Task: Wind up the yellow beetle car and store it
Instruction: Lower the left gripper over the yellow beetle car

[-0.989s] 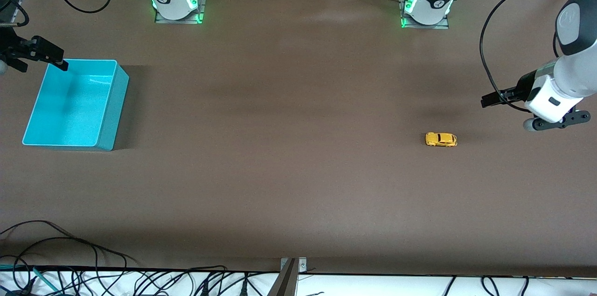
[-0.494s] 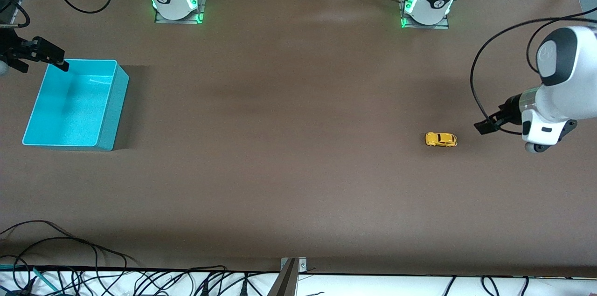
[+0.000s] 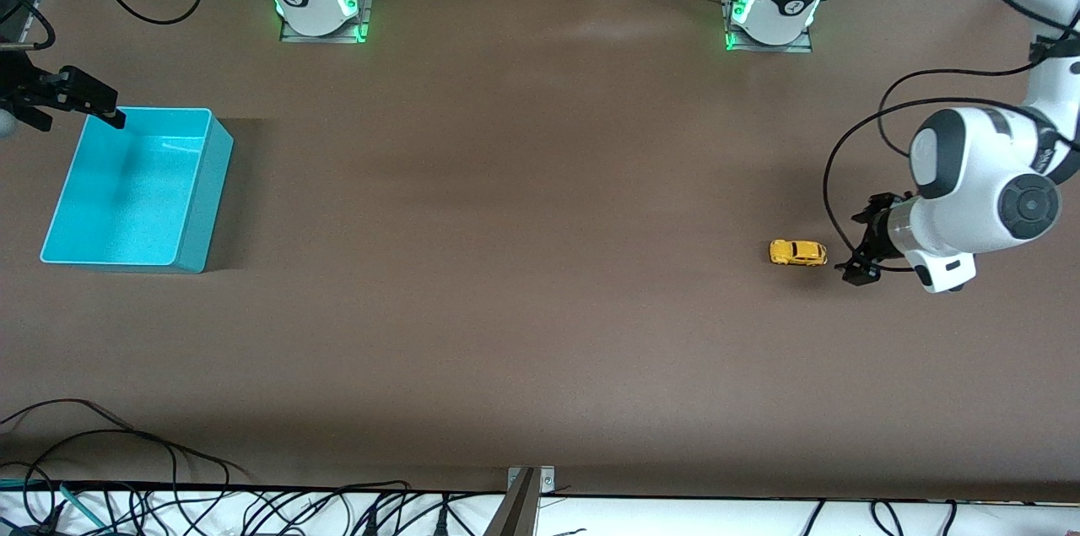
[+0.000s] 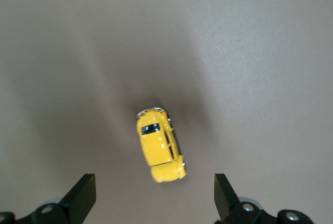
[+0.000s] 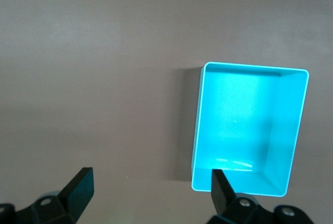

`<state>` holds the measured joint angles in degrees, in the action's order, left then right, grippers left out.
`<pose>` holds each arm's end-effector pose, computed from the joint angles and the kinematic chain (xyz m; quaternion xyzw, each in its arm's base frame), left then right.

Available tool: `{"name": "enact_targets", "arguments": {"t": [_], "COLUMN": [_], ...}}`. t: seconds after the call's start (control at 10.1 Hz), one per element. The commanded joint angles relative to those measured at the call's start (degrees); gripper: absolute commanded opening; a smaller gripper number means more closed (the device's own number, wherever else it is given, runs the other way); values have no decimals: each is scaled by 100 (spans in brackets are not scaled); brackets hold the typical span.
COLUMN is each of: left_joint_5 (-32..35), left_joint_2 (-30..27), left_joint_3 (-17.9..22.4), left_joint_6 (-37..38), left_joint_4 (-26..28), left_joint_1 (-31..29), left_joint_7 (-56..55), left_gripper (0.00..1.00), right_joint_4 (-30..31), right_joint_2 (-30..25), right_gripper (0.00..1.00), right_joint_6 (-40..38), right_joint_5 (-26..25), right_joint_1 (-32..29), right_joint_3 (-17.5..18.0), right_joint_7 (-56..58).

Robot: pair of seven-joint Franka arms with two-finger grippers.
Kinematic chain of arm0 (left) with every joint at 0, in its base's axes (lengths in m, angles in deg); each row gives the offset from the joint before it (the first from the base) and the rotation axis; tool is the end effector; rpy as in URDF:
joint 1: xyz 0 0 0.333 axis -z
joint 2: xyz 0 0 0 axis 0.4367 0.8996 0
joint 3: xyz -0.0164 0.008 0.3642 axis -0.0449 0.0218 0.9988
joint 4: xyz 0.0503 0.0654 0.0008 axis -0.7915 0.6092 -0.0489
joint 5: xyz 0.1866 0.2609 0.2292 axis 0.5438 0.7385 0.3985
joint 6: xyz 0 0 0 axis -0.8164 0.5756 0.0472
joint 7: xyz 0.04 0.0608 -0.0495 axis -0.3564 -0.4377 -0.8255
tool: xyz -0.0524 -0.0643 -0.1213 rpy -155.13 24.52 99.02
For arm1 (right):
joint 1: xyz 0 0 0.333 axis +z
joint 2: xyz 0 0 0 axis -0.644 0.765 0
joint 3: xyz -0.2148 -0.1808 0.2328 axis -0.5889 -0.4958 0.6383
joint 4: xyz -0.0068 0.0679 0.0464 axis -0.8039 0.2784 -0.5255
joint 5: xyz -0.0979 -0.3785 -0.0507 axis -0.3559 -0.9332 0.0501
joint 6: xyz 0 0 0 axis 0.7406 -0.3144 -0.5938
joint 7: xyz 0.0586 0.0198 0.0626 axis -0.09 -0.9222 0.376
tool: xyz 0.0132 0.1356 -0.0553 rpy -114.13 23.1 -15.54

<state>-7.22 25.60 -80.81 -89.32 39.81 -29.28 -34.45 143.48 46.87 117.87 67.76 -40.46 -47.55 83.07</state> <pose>0.6330 0.0099 0.2976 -0.7962 -0.6007 0.0670 0.0271 0.5342 -0.0479 0.6031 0.9996 0.0267 -0.0107 0.0005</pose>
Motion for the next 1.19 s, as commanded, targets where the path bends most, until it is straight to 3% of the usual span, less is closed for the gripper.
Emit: {"name": "enact_targets", "arguments": {"t": [0.0, 0.3, 1.09], "left_joint_5": [-54, 7, 192], "left_joint_2": [-68, 187, 399], "left_joint_3": [-50, -42, 2], "left_joint_6": [-780, -1538, -2172], "left_joint_4": [587, 1010, 1257], "left_joint_1": [31, 233, 127], "left_joint_7": [-823, -1292, -1608], "left_gripper": [100, 100, 99], "right_joint_4": [-113, -113, -139], "right_joint_2": [4, 4, 22], "right_gripper": [100, 100, 100], "right_joint_6": [-138, -138, -138], "right_joint_5": [-59, -59, -59], "right_joint_1": [19, 19, 28], "right_joint_3": [-7, -7, -7], "right_joint_7": [91, 91, 91]}}
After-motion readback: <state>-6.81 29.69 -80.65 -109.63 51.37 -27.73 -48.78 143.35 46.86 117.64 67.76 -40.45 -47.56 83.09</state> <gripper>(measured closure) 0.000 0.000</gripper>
